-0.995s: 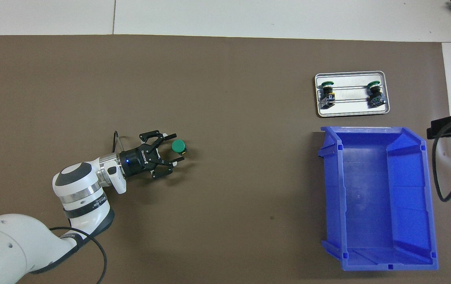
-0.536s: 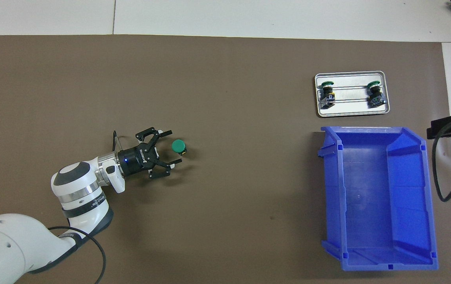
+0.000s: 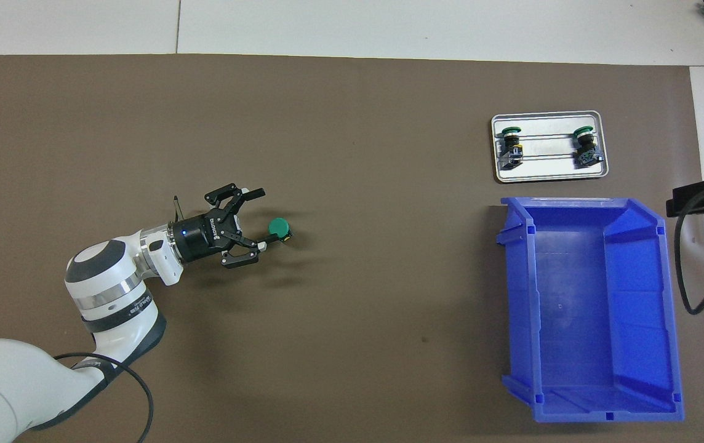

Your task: Place and press button with both arms

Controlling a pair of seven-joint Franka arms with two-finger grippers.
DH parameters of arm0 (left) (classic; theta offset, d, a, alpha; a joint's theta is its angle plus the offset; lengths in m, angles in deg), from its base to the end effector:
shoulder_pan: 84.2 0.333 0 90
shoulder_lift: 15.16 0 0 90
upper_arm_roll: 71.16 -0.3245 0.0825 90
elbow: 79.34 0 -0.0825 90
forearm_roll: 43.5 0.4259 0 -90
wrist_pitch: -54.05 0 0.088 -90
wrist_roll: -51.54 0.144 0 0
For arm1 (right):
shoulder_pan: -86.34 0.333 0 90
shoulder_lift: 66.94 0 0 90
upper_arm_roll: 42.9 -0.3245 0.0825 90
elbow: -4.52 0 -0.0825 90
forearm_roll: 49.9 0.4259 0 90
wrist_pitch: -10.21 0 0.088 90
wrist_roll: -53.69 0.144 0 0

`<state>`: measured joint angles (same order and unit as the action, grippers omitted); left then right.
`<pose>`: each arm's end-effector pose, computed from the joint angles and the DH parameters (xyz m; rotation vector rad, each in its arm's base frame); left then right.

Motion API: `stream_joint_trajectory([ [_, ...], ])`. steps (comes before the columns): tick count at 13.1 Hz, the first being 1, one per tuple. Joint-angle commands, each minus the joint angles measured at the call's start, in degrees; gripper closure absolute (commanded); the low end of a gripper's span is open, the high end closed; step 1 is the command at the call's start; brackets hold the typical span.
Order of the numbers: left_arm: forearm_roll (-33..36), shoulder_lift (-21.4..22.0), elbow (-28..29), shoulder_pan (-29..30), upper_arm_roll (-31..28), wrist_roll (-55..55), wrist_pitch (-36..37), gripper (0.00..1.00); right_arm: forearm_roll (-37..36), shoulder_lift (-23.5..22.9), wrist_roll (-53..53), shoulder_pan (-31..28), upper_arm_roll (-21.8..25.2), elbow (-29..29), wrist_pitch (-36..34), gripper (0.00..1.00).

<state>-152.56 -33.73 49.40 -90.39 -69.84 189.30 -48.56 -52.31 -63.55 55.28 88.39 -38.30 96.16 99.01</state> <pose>0.5579 -0.1893 0.2240 1.4723 -0.9027 1.2526 0.5749 -0.0330 0.6141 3.1021 -0.1136 0.0141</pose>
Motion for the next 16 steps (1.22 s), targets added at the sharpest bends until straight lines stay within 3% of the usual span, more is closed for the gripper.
stream_joint_trajectory([
  [1, 1.48, 4.15, -3.56, 0.30, -0.17, -12.47, -0.14, 0.01, -0.14, 1.09, 0.87, -0.38, -0.47, 1.08, 0.06, 0.00],
  [4, 3.48, 4.16, -11.55, 0.38, -0.26, -26.79, -0.23, 0.00, -0.14, 1.09, 0.87, -0.38, -0.47, 1.08, 0.06, 0.00],
  [7, 14.88, 5.46, -21.22, 0.47, -0.35, -47.00, -3.28, 0.00, -0.14, 1.09, 0.87, -0.38, -0.47, 1.08, 0.06, 0.00],
  [11, 26.51, 10.90, -23.10, -0.84, 0.00, -62.57, -10.67, 0.00, -0.14, 1.18, 0.87, -0.38, -0.47, 1.08, 0.06, 0.00],
  [15, 52.04, 15.83, -23.53, -2.50, 0.09, -84.70, -13.49, 0.00, -0.14, 1.09, 0.87, -0.38, -0.47, 1.17, 0.06, 0.00],
  [16, 58.54, 17.41, -23.53, -3.99, 0.18, -92.25, -16.98, 0.00, -0.14, 1.09, 0.87, -0.38, -0.38, 1.08, 0.06, 0.00],
])
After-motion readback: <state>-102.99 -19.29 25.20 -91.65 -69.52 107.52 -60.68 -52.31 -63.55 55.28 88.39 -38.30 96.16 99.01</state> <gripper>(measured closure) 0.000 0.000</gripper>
